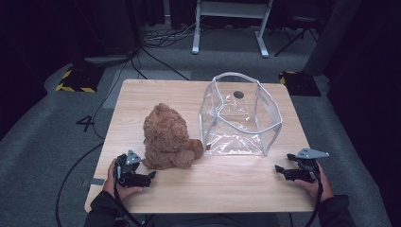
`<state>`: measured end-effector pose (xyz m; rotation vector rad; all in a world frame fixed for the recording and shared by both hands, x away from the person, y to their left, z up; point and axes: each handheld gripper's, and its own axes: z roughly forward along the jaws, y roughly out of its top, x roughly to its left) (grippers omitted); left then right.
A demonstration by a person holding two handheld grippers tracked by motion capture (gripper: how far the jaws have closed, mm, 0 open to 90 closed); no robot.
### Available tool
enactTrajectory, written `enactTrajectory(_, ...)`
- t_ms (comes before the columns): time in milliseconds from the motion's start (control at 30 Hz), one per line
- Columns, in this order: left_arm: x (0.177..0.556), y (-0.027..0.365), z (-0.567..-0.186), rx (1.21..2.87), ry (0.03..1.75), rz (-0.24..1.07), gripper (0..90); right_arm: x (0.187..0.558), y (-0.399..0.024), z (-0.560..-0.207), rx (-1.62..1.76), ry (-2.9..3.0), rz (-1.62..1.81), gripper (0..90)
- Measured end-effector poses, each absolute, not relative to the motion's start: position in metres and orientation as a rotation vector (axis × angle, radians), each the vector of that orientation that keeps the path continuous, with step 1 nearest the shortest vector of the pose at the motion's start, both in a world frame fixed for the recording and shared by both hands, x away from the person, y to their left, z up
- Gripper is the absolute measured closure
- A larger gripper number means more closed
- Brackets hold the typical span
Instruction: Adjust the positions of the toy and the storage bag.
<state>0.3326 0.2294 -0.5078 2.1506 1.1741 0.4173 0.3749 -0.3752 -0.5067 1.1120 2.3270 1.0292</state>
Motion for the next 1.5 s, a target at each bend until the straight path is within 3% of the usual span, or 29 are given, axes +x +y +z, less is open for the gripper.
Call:
enactTrajectory(133, 0.330, 0.230, -0.504, 2.154, 1.159, 0.422, 18.6, 0.375, -0.375, -0.507, 1.112, 2.327, 1.029, 19.6)
enactTrajectory(167, 0.330, 0.230, -0.504, 2.154, 1.159, 0.423, 14.7, 0.375, -0.375, -0.507, 1.112, 2.327, 1.029, 19.6)
enactTrajectory(233, 0.328, 0.230, -0.502, 2.141, 1.137, 0.419, 18.0, 0.375, -0.375, -0.507, 1.112, 2.327, 1.029, 19.6)
enactTrajectory(767, 0.319, 0.226, -0.464, 2.041, 1.060, 0.494, 15.8, 0.375, -0.375, -0.507, 1.112, 2.327, 1.030, 19.6)
enactTrajectory(1500, 0.341, 0.197, -0.429, 2.028, 0.954, 0.524, 15.6, 0.375, -0.375, -0.507, 1.111, 2.328, 1.029, 19.6)
